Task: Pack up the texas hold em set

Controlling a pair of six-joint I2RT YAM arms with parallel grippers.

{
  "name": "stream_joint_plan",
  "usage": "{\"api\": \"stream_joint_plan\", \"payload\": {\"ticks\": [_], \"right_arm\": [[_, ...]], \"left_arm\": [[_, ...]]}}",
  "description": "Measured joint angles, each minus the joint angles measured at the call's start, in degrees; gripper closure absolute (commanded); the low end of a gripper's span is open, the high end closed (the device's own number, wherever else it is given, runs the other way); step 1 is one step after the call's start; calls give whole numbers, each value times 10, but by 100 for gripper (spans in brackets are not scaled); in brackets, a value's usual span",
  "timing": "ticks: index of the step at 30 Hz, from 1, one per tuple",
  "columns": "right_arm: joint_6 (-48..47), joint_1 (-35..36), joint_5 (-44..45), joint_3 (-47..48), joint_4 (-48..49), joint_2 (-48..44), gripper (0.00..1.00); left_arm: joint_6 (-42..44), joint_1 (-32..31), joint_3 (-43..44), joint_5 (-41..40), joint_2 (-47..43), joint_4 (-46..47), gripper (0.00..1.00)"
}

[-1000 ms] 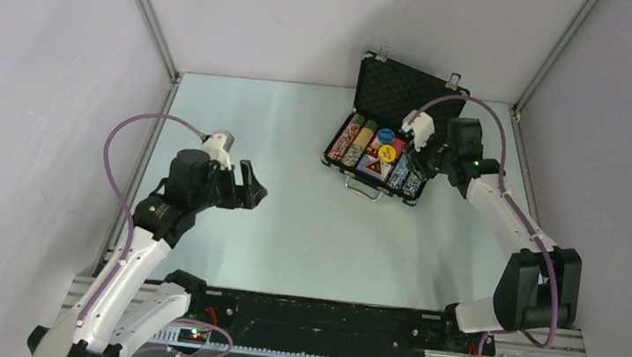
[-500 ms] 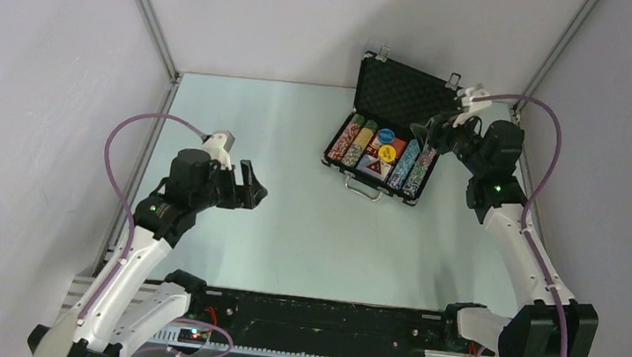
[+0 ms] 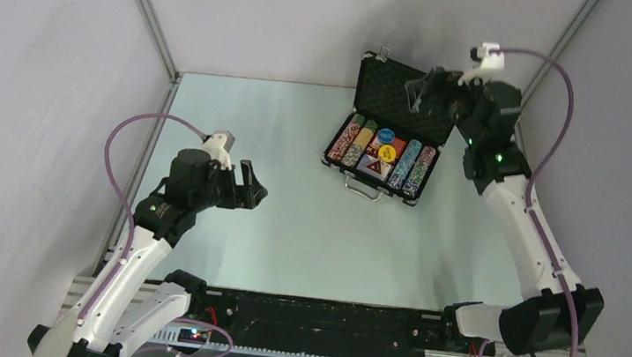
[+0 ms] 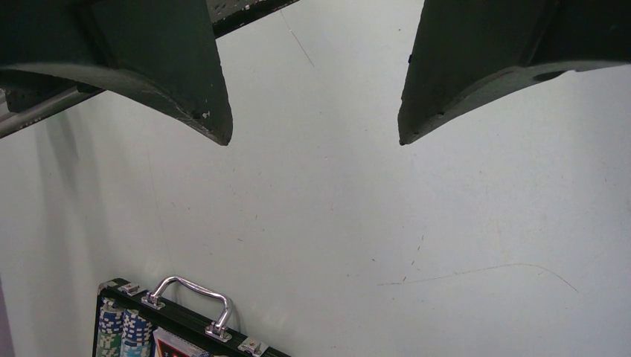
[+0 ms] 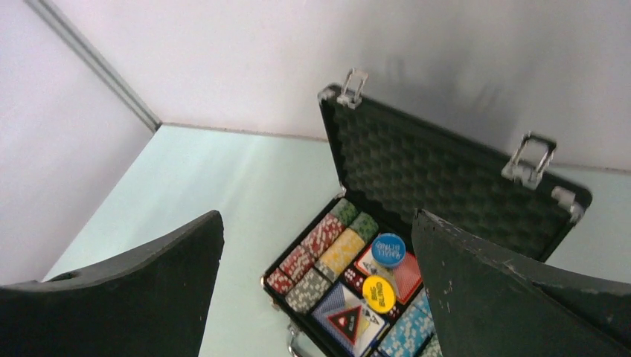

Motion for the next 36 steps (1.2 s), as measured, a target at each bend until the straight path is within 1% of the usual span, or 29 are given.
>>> {"api": "stream_joint_plan", "payload": {"ticks": [2,5,8,10,12,16,21,28,32,36], "right_arm": [[-15,18,37,95,-68,44,1],[-35,26,65,205,-113,100,1],[-17,3,73,222,-117,114,1],[17,-35,72,234,-129,135,1],[49,-71,78,266,-148,176,2],[88,-111,97,323,-187,250,3],[135,-126,87,383,-226,326,5],[202,-144,39,464,-236,420,6],[218,-147,25,515,-258,473,7],[236,-150,3,551,-282,510,11]], "left_arm": [[0,0,0,0,0,0,13],[0,0,0,0,0,0,13],[0,0,0,0,0,0,13],[0,0,0,0,0,0,13],[0,0,0,0,0,0,13],[0,0,0,0,0,0,13],[0,0,0,0,0,0,13],[0,0,0,0,0,0,13],[0,0,0,0,0,0,13],[1,0,0,0,2,0,13]]}}
